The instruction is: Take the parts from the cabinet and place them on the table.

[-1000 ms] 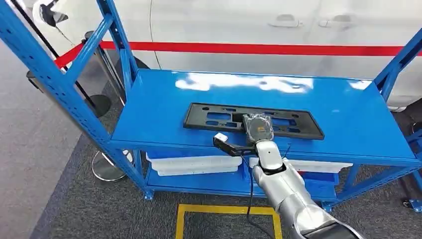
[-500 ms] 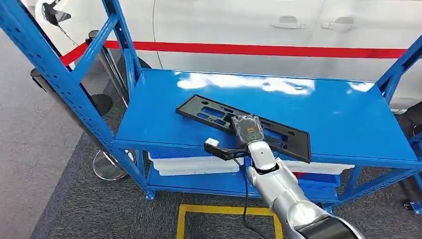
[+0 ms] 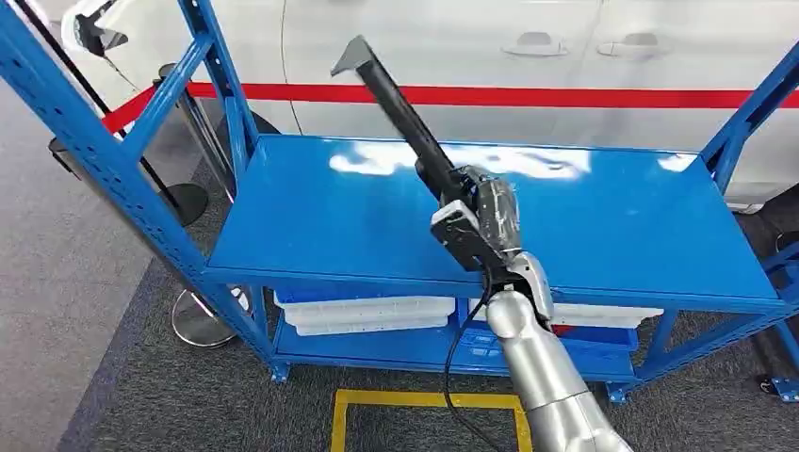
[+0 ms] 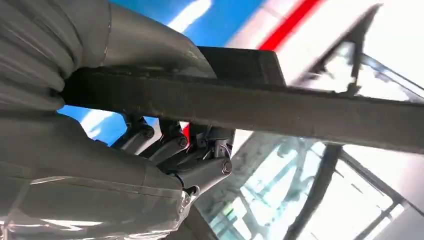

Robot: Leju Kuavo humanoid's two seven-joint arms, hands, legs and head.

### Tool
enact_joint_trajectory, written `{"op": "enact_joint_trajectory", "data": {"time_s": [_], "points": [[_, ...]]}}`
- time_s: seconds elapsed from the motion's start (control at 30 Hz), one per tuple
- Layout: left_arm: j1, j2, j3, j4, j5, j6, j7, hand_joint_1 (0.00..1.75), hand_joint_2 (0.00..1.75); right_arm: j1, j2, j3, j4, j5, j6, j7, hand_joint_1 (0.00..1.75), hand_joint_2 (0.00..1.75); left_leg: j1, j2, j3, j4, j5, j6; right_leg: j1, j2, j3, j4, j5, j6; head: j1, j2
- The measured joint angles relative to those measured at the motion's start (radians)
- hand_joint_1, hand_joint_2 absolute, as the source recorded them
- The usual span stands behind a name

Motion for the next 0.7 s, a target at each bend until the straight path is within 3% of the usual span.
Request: {"op": "enact_joint_trajectory", "data": {"time_s": [0.1,0.17,0.23,0.27,0.3,0.33,0.37,0.43,0.47,0.57,0.6,0.63,0.67,0.7], "points": [[0.003,0.0,0.0,0.0,0.005,-0.002,-0.006,0.0,0.0,0.053,-0.031,-0.016,-0.153,-0.084,0.015,-0.01,1.75,1.75,-0.002,-0.004,-0.005,-0.006,0.009,0.018,-0.003,-0.001,-0.002,-0.002,0.004,0.017,0.0,0.0],[0.002,0.0,0.0,0.0,0.01,-0.002,-0.009,0.0,0.0,0.084,-0.056,-0.036,-0.249,-0.146,0.031,-0.017,1.75,1.75,0.002,-0.002,-0.005,-0.012,0.016,0.031,-0.008,-0.001,-0.019,0.039,-0.034,0.028,0.0,0.0],[0.003,0.0,0.0,0.0,0.012,-0.005,-0.019,0.0,0.0,0.119,-0.082,-0.058,-0.335,-0.207,0.045,-0.029,1.75,1.75,0.002,-0.002,-0.01,-0.012,0.016,0.034,-0.009,-0.001,-0.093,0.193,-0.116,0.038,0.0,0.0],[0.003,0.0,0.0,0.0,0.012,-0.009,-0.026,0.0,0.0,0.145,-0.095,-0.073,-0.374,-0.246,0.052,-0.037,1.75,1.75,0.002,-0.002,-0.011,-0.011,0.016,0.035,-0.009,-0.001,-0.128,0.267,-0.142,0.041,0.0,0.0],[0.005,0.0,0.0,0.0,0.013,-0.011,-0.032,0.0,0.0,0.177,-0.107,-0.09,-0.413,-0.28,0.061,-0.045,1.75,1.75,0.002,-0.003,-0.011,-0.011,0.016,0.035,-0.009,-0.001,-0.151,0.312,-0.148,0.042,0.0,0.0],[0.006,0.0,0.0,0.0,0.013,-0.016,-0.035,0.0,0.0,0.206,-0.118,-0.107,-0.446,-0.31,0.071,-0.055,1.75,1.75,0.002,-0.003,-0.01,-0.011,0.015,0.036,-0.01,-0.001,-0.147,0.298,-0.127,0.041,0.0,0.0],[0.007,0.0,0.0,0.0,0.012,-0.024,-0.037,0.0,0.0,0.238,-0.129,-0.127,-0.486,-0.345,0.085,-0.067,1.75,1.75,0.001,-0.005,-0.008,-0.011,0.014,0.035,-0.01,-0.001,-0.115,0.233,-0.084,0.038,0.0,0.0],[0.006,0.0,-0.002,0.0,0.005,-0.032,-0.04,0.0,0.0,0.295,-0.146,-0.162,-0.556,-0.405,0.116,-0.096,1.75,1.75,0.001,-0.006,-0.002,-0.011,0.009,0.032,-0.008,-0.002,-0.02,0.042,0.001,0.026,0.0,0.0],[0.006,0.0,-0.003,0.0,0.002,-0.034,-0.044,0.0,0.0,0.323,-0.153,-0.177,-0.581,-0.429,0.129,-0.111,1.75,1.75,-0.002,-0.007,-0.002,-0.011,0.007,0.029,-0.003,-0.002,0.005,-0.007,-0.005,0.019,0.0,0.0],[0.006,0.0,-0.003,0.0,0.003,-0.038,-0.047,0.0,0.0,0.385,-0.16,-0.226,-0.639,-0.464,0.152,-0.13,1.75,1.75,-0.003,-0.007,-0.001,-0.013,0.002,0.013,0.004,0.0,0.0,-0.006,-0.004,0.01,0.0,0.0],[0.004,0.0,-0.003,0.0,0.009,-0.038,-0.048,0.0,0.0,0.4,-0.161,-0.236,-0.652,-0.471,0.156,-0.133,1.75,1.75,-0.004,-0.006,0.002,-0.015,0.002,0.006,0.002,0.0,0.003,-0.013,-0.002,0.005,0.0,0.0],[0.003,0.001,-0.003,0.0,0.013,-0.035,-0.052,0.0,0.0,0.418,-0.163,-0.249,-0.668,-0.486,0.158,-0.142,1.75,1.75,-0.006,-0.004,0.0,-0.009,-0.008,0.001,-0.01,-0.003,0.01,-0.023,0.003,-0.001,0.0,0.0],[0.002,0.002,-0.003,0.0,0.013,-0.032,-0.052,0.0,0.0,0.436,-0.164,-0.259,-0.682,-0.5,0.162,-0.154,1.75,1.75,-0.006,-0.001,-0.008,0.02,-0.03,-0.001,-0.009,-0.005,0.013,-0.026,0.002,-0.005,0.0,0.0],[0.002,0.003,-0.003,0.0,0.014,-0.029,-0.048,0.0,0.0,0.462,-0.166,-0.271,-0.696,-0.523,0.172,-0.178,1.75,1.75,-0.005,0.0,-0.036,0.087,-0.072,-0.003,-0.009,-0.008,0.015,-0.025,-0.001,-0.011,0.0,0.0]]}}
